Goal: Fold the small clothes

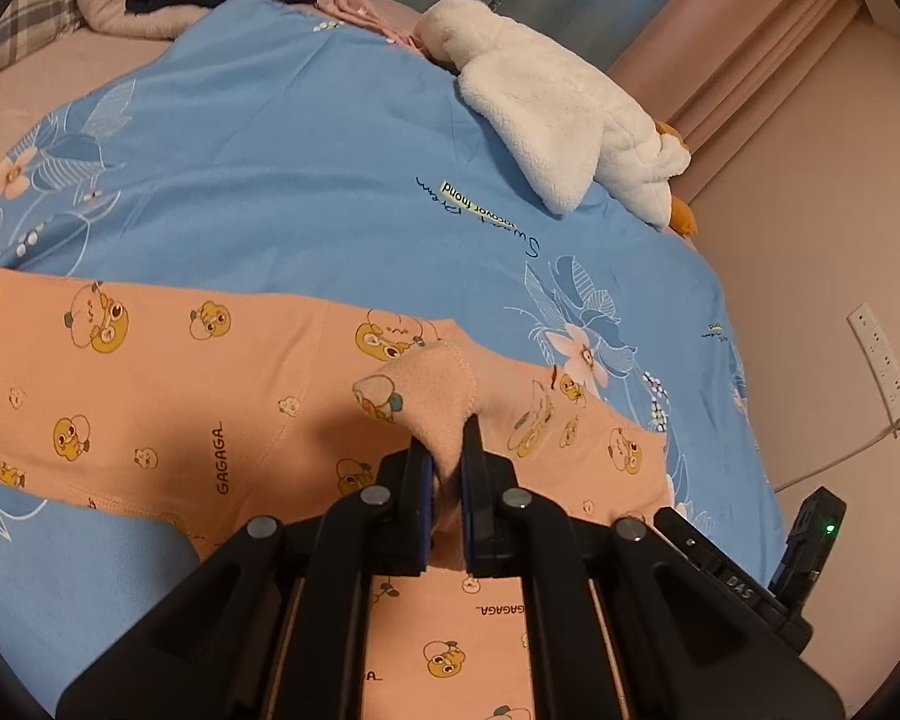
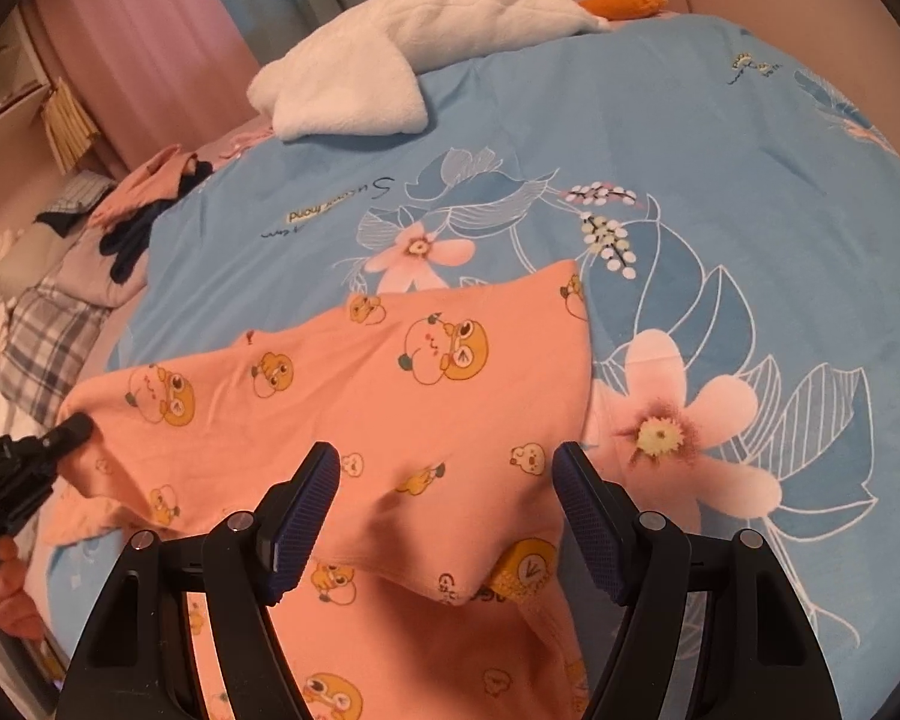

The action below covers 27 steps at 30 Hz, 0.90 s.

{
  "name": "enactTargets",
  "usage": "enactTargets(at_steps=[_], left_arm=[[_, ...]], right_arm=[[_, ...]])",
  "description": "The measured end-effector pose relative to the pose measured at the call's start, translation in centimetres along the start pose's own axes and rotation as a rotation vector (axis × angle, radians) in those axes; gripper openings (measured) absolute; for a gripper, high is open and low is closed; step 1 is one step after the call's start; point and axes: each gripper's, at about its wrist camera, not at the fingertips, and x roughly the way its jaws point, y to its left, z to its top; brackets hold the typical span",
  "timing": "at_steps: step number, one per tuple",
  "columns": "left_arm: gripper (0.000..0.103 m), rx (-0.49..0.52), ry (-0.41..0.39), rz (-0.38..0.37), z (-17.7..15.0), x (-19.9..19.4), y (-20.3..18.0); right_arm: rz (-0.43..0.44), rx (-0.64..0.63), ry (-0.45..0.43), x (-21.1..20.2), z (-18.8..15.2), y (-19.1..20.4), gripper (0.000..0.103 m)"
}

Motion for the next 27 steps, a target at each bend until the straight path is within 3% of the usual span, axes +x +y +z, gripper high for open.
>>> enactTargets(at_steps=[27], left_arm=[[0.006, 0.004, 0.005, 0.069, 0.2, 0.0, 3.7]], right_arm=[[-0.039, -0.104, 0.041, 2.4, -0.9, 3.7, 0.074]])
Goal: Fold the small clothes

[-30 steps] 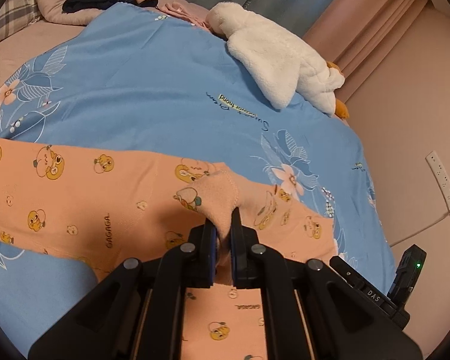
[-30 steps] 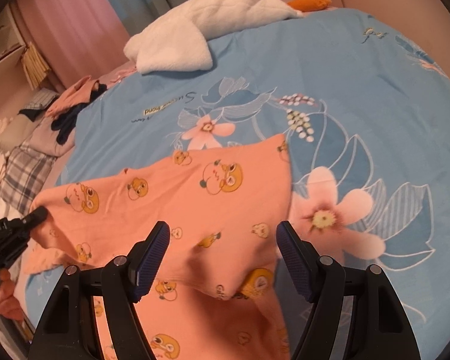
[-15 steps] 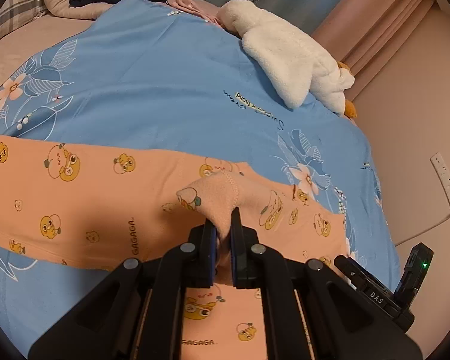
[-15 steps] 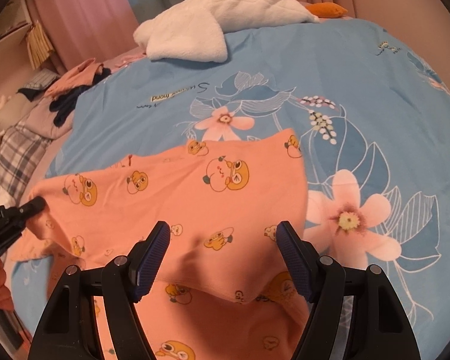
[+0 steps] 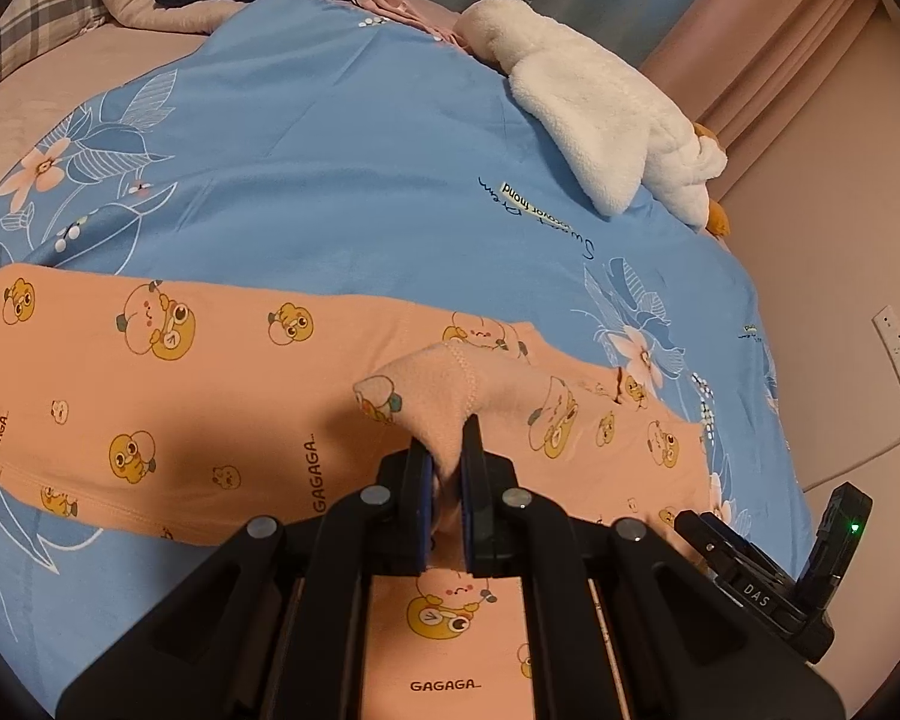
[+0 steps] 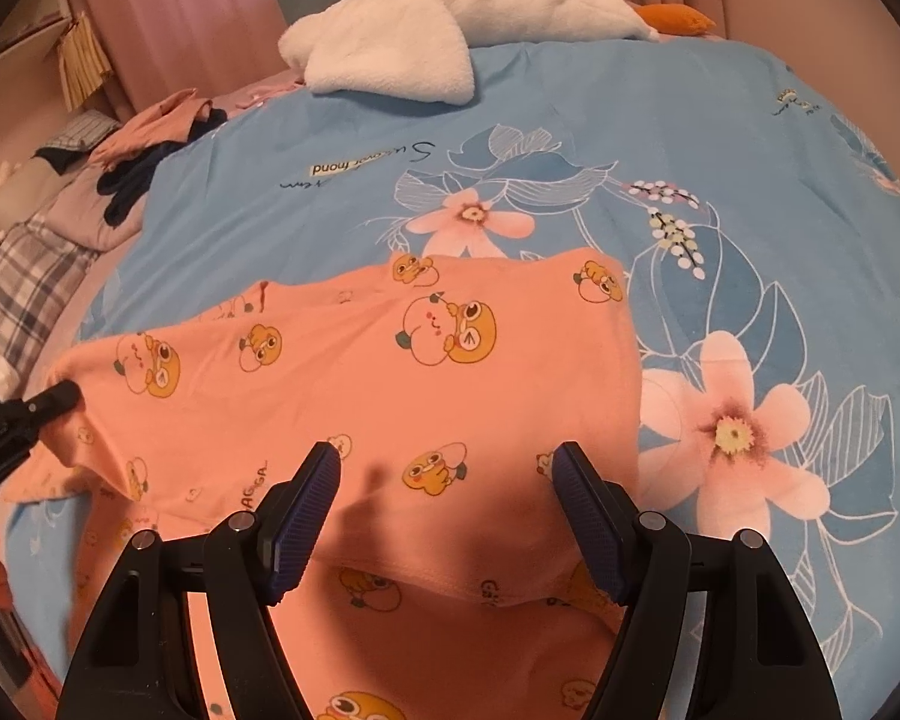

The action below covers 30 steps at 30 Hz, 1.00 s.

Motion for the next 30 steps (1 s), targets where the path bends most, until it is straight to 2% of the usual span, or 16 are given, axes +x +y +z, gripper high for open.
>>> enactTargets(at_steps=[30], left_arm=[[0.007, -0.051, 0.073, 0.049, -0.6, 2.2, 3.0]], right_arm=[[-0.011, -0.024, 0.032, 0.8, -0.7, 0.4, 0.074]])
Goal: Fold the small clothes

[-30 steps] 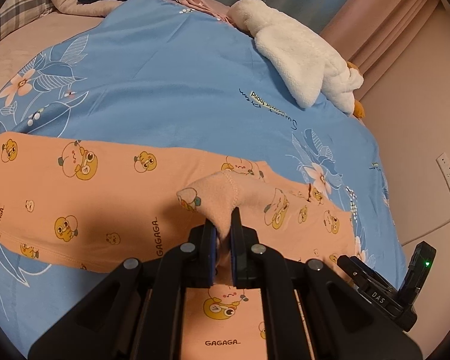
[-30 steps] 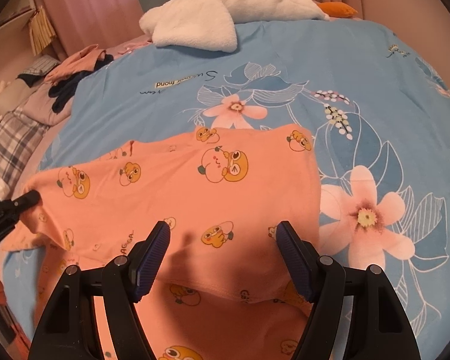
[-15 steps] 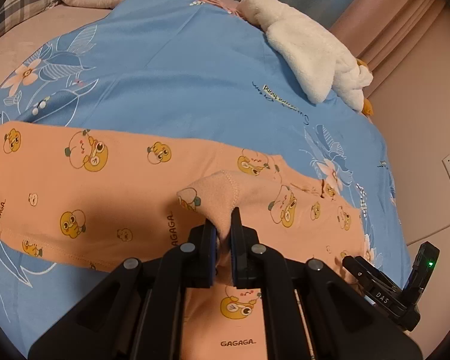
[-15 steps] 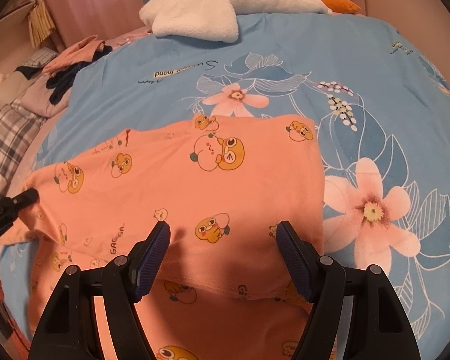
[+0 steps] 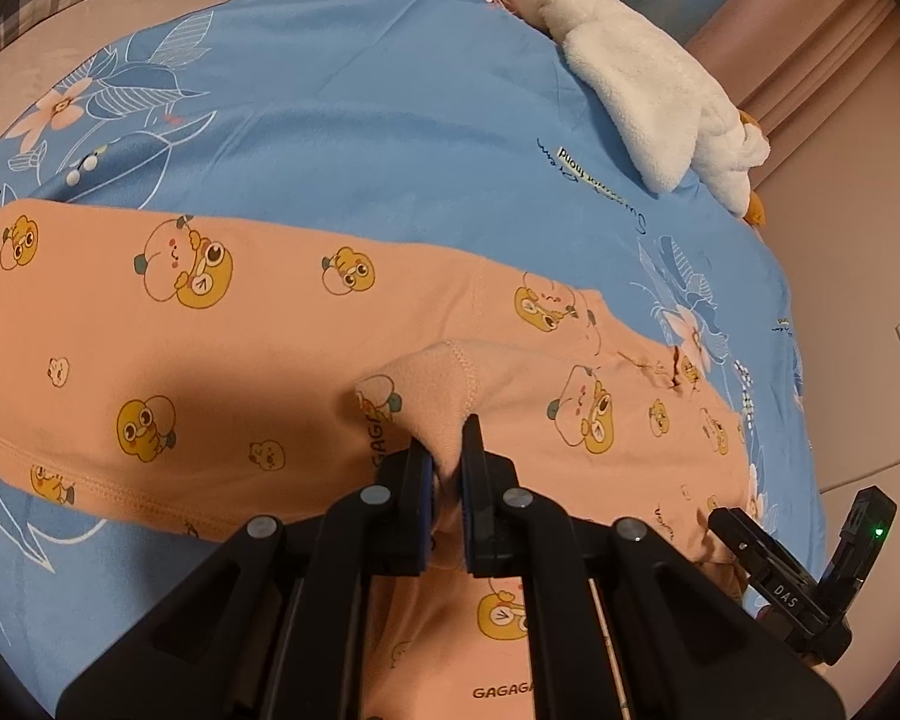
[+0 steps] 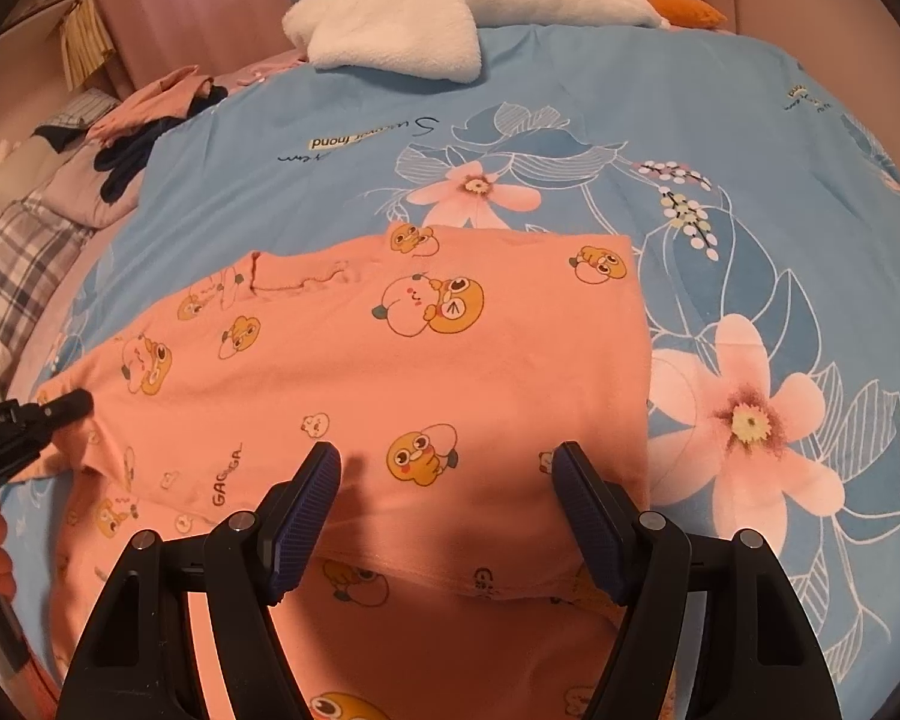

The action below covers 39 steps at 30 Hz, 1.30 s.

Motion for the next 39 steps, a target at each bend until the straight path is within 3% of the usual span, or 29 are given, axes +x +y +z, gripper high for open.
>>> enactTargets(at_steps=[26, 39], left_arm=[[0.012, -0.022, 0.041, 0.008, -0.6, 1.6, 1.2], [0.014, -0.037, 0.043, -0.038, -1.0, 2.1, 2.2]], right_arm=[[-0.015, -0.007, 0.007, 0.4, -0.2, 0.1, 0.074], [-0.016, -0.008, 0.011, 0.5, -0.3, 0.2, 0.074]])
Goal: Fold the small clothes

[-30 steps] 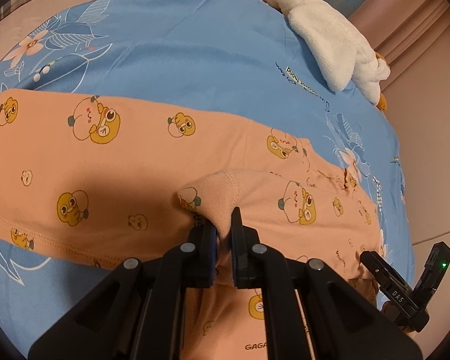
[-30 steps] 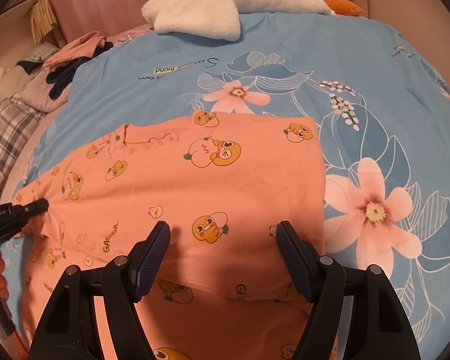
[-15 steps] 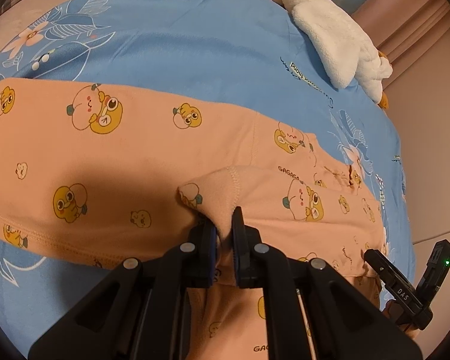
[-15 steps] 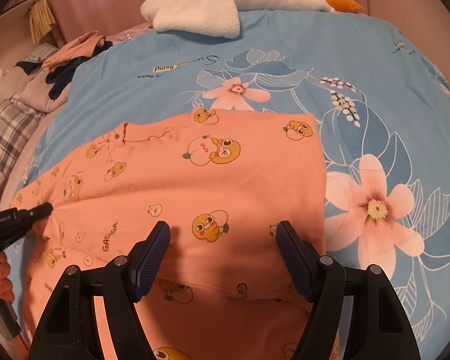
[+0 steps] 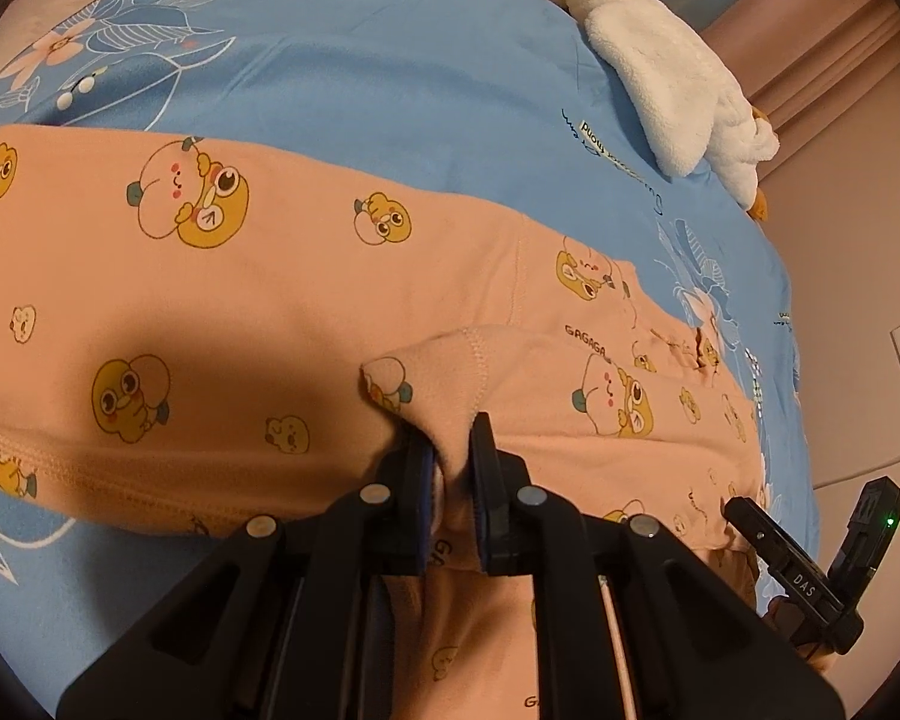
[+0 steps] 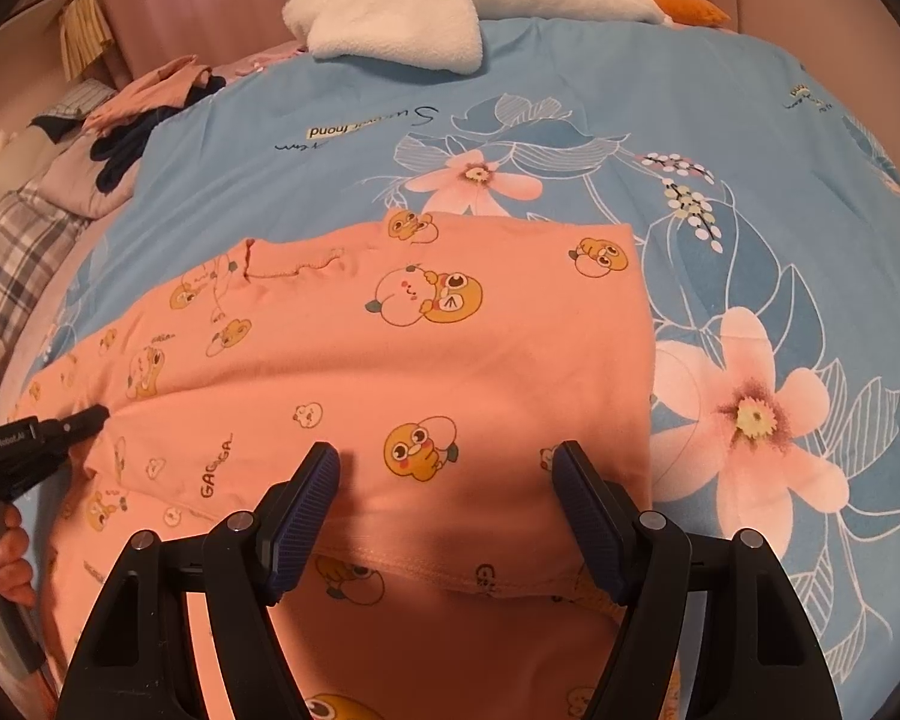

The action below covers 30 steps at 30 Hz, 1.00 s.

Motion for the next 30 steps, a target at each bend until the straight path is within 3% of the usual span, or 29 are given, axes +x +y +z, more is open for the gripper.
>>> enactTargets(at_steps=[6, 15, 30], left_arm=[[0.014, 0.063, -0.041, -0.002, -0.6, 0.1, -0.2], [0.014, 0.012, -0.039, -0.064, -0.5, 0.2, 0.9], [0.014, 0.046, -0.07, -0.019, -1.0, 0.1, 0.0]], right_arm=[[-0.003, -0.009, 0.013, 0.0, -0.1, 0.3, 0.074], [0.016, -0.004, 0.022, 0.0, 0.1, 0.1, 0.074], [0.044, 0.016, 0.028, 0.0, 0.1, -0.3, 0.074]])
